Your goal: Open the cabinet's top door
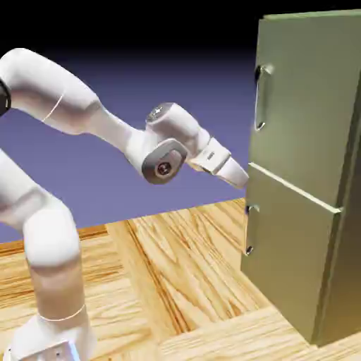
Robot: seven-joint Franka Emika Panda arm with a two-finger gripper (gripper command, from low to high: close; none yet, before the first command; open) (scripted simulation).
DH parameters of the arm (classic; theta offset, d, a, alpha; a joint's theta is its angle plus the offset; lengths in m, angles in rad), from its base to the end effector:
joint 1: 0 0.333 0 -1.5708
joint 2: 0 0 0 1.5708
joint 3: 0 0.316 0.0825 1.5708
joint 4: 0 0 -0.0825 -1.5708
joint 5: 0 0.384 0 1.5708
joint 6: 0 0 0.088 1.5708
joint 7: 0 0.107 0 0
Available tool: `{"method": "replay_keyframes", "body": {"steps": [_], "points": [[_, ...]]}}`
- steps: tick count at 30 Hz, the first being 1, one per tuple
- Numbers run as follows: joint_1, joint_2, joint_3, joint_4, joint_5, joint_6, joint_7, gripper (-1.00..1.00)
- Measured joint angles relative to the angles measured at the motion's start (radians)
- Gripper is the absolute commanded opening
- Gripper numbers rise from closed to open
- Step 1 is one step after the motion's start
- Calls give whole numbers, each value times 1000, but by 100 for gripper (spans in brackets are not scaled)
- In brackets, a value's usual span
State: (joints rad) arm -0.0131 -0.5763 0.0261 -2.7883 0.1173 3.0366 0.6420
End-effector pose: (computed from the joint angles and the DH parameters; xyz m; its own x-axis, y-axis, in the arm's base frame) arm 0.3921 -0.0035 0.4709 0.5045 -0.6759 0.5372 -0.4537 -0.7369 -0.5011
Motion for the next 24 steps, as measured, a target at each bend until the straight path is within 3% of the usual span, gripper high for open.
{"method": "replay_keyframes", "body": {"steps": [24], "points": [[-223,-56,232,193,1044,-4,-881,0]]}}
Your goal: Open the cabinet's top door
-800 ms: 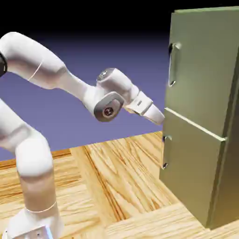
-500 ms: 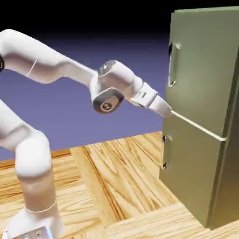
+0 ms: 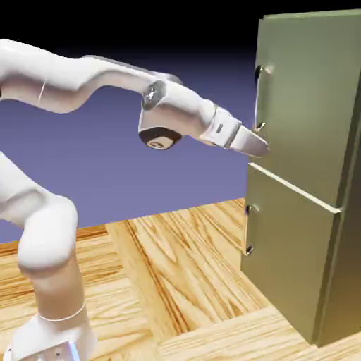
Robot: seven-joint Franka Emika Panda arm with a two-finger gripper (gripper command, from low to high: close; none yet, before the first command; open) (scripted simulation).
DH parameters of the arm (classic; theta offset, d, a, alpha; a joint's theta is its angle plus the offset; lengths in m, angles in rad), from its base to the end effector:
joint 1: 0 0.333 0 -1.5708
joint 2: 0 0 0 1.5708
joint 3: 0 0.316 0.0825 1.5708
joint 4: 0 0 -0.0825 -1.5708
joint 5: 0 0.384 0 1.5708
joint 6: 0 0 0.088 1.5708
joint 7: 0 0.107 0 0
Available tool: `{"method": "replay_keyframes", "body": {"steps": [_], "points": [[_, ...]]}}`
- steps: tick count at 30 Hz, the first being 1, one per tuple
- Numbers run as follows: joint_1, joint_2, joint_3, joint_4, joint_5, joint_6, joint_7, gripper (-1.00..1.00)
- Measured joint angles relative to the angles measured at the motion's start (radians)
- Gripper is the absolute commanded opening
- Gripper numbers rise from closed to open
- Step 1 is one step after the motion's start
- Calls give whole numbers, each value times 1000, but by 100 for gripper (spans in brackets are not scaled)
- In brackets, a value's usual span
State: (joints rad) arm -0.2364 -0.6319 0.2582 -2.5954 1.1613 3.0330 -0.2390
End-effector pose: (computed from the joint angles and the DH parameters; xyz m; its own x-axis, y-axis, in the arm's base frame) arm 0.3872 -0.0473 0.5515 0.3170 -0.7143 0.6239 -0.3120 -0.6997 -0.6427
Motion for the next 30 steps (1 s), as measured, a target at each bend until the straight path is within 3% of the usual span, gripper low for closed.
{"method": "replay_keyframes", "body": {"steps": [30], "points": [[-279,-70,290,241,1305,-5,-1101,0]]}}
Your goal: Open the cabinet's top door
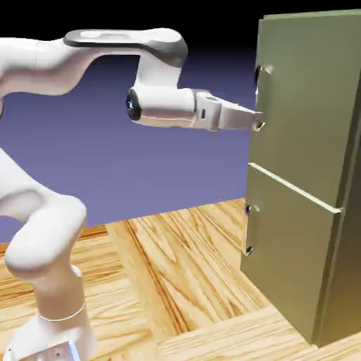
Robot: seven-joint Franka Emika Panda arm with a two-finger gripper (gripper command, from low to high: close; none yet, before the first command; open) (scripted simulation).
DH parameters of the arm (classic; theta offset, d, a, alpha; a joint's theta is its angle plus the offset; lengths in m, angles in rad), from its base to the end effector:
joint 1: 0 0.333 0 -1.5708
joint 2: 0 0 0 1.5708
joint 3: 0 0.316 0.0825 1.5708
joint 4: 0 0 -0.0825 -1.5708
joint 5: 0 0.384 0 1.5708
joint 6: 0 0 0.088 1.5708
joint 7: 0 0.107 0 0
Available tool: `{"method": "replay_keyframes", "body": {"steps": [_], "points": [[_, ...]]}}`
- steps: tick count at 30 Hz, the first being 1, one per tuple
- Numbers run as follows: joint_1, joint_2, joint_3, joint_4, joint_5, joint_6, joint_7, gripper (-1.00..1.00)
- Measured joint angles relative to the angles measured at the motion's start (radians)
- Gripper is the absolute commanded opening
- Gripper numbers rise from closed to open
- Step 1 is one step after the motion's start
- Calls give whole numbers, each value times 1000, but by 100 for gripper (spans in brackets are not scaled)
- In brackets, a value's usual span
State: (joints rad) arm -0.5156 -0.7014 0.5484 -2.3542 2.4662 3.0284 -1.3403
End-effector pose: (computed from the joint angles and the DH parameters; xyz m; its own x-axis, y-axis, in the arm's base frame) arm 0.3818 0.0093 0.5832 0.0377 -0.7124 0.7007 -0.0890 -0.7008 -0.7077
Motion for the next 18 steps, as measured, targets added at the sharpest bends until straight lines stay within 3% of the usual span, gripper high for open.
{"method": "replay_keyframes", "body": {"steps": [10,14,15,18], "points": [[-82,-20,85,71,383,-1,-323,0],[-230,96,198,189,428,-29,-375,0],[-239,103,204,196,431,-31,-378,-100],[-203,109,173,188,431,-34,-397,-100]]}}
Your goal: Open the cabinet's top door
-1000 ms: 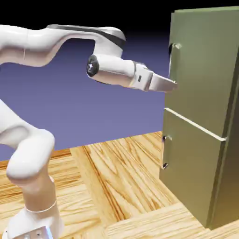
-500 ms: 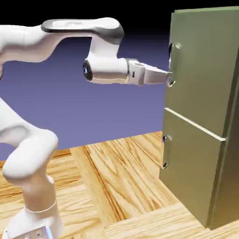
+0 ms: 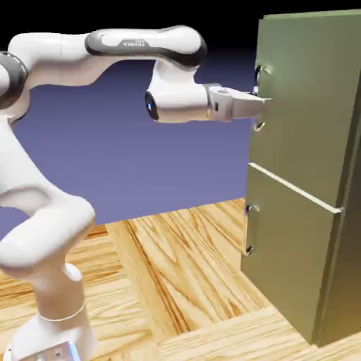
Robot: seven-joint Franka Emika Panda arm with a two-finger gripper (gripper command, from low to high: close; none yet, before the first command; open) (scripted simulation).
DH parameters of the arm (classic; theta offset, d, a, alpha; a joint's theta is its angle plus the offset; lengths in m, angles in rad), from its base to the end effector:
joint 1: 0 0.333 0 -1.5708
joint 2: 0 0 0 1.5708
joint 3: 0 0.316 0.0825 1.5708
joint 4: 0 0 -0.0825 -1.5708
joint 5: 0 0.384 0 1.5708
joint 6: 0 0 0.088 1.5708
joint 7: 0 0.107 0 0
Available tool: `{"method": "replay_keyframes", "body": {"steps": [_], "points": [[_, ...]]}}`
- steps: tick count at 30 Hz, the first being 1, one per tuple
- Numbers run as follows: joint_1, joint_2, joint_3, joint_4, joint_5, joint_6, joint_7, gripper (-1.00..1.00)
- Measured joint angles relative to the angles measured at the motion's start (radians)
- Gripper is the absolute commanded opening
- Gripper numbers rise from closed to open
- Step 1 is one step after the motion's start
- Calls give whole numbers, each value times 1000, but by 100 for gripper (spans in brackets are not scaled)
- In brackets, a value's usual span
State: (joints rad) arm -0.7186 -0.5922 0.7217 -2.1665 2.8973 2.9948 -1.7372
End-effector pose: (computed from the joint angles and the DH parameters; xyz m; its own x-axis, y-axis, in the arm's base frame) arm 0.4371 0.0447 0.5886 -0.0353 -0.7057 0.7076 -0.0349 -0.7068 -0.7066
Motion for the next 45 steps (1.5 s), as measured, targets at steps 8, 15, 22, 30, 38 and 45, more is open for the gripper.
{"method": "replay_keyframes", "body": {"steps": [8,15,22,30,38,45], "points": [[290,30,-253,-59,-13,-12,-122,-100],[543,-14,-471,-145,-192,-31,-47,-100],[797,-114,-692,-253,-472,-45,106,-100],[1044,-268,-908,-360,-820,-25,295,-100],[1152,-405,-1020,-452,-1168,-28,537,-100],[1078,-500,-1074,-530,-1474,-187,776,-100]]}}
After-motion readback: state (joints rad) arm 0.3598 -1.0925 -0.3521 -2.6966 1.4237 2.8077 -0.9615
